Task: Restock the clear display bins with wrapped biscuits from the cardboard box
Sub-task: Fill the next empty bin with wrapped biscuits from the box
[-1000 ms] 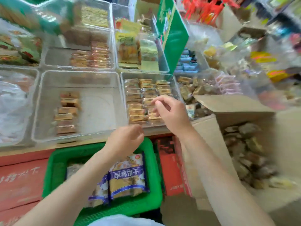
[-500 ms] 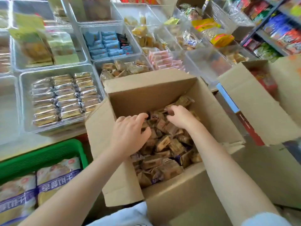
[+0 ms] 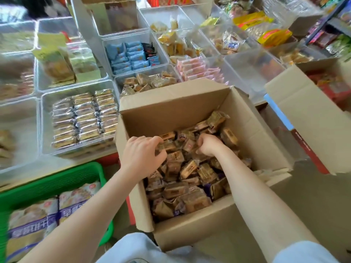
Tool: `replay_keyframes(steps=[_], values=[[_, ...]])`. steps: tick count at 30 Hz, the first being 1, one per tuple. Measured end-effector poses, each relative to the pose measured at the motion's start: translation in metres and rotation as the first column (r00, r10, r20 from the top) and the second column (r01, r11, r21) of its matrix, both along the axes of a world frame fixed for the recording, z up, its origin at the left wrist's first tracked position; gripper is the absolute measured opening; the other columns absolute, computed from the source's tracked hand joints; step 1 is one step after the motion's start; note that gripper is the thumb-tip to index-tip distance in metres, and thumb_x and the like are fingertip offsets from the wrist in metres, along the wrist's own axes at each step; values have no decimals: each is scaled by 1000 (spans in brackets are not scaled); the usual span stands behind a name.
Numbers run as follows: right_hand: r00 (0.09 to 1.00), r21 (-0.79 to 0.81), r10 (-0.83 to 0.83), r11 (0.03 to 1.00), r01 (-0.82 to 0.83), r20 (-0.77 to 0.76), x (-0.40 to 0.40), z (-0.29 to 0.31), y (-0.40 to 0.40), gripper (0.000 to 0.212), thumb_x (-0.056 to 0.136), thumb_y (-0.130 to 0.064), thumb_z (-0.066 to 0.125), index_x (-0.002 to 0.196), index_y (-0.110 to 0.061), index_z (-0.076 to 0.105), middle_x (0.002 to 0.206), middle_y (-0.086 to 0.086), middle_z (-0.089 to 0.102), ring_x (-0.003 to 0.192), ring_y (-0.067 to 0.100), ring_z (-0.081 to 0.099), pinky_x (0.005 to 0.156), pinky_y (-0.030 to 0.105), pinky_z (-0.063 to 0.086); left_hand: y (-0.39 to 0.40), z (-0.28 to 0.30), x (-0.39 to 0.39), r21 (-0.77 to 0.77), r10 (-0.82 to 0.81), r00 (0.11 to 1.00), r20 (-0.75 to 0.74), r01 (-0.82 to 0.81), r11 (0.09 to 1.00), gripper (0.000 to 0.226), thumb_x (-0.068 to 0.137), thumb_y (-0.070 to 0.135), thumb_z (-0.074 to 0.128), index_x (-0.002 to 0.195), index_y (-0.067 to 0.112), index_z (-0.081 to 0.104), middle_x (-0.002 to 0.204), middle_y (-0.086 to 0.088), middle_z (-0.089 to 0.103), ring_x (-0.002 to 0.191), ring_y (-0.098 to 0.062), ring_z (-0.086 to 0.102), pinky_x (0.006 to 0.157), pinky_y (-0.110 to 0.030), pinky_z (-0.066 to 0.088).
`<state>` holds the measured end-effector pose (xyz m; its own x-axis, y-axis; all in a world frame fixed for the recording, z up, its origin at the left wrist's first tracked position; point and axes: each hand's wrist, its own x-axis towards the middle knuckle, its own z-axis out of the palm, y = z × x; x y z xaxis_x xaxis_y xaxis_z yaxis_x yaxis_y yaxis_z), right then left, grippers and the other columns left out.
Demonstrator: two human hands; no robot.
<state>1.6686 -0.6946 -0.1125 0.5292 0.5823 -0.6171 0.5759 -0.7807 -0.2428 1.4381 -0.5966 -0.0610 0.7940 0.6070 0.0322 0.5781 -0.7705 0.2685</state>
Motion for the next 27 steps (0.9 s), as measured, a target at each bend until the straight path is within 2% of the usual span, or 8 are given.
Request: replay_keyframes(steps=[3, 6, 9, 12, 14, 18, 23, 27], values=[[982, 310, -153, 933, 181, -112, -3, 20, 5, 22, 91, -30, 72, 106, -17, 61, 108, -4, 59, 92, 19, 59, 74, 31, 50, 0, -2, -3, 3, -8, 998, 70, 8, 1000, 38, 96, 45, 52, 127, 26, 64, 105, 10, 73, 100, -14, 66, 94, -33, 42], [862, 532, -147, 733, 425, -485, -25, 57, 14, 23, 94, -29, 69, 107, -10, 65, 89, -2, 66, 69, 7, 62, 56, 22, 45, 2, -2, -8, -111, 57, 977, 204, -35, 993, 57, 94, 39, 59, 148, 25, 44, 137, 1, 60, 123, -17, 56, 103, -36, 41], [670, 491, 22, 699, 520, -742, -56, 89, 31, 26, 101, -30, 55, 112, -8, 64, 89, 3, 66, 69, 9, 60, 55, 22, 42, 3, 10, -17, -404, 143, 899, 415, 41, 914, 77, 92, 31, 68, 156, 32, 24, 152, 3, 39, 134, -11, 44, 109, -29, 38], [560, 447, 137, 764, 465, -817, -96, 112, 56, 36, 104, -28, 42, 120, -1, 60, 91, 16, 57, 68, 19, 51, 54, 26, 37, 17, 38, -48, -681, 342, 726, 596, 232, 695, 59, 94, 17, 69, 144, 32, 40, 132, 8, 52, 112, 1, 58, 84, -22, 56], [480, 397, 160, 803, 445, -862, -130, 122, 77, 34, 104, -25, 38, 117, -2, 59, 78, 13, 54, 60, 18, 45, 50, 26, 31, 38, 48, -83, -722, 388, 697, 604, 272, 636, 44, 95, 32, 67, 135, 32, 49, 120, 7, 62, 102, -14, 64, 76, -35, 59], [590, 406, 179, 871, 278, -787, -224, 126, 137, 37, 108, -27, 38, 104, -8, 70, 80, 20, 58, 64, 30, 55, 48, 28, 43, 94, 50, -177, -792, 505, 660, 556, 238, 562, 32, 90, 49, 60, 113, 27, 60, 93, 3, 73, 81, -17, 71, 64, -36, 58], [785, 422, 238, 906, 32, -572, -356, 113, 241, 49, 91, -69, 51, 110, -29, 72, 110, 5, 70, 94, 32, 72, 76, 43, 59, 189, 20, -312, -892, 719, 625, 303, -80, 445, 23, 100, 39, 56, 106, 18, 63, 86, -3, 68, 56, -9, 60, 46, -19, 44], [797, 454, 543, 799, -394, -264, -461, 92, 317, 35, 93, -36, 69, 125, -23, 59, 104, -6, 66, 86, 16, 67, 74, 31, 53, 254, -10, -402, -873, 791, 580, 197, -264, 411, 31, 101, 45, 53, 112, 16, 61, 87, -2, 68, 61, -15, 60, 59, -31, 48]])
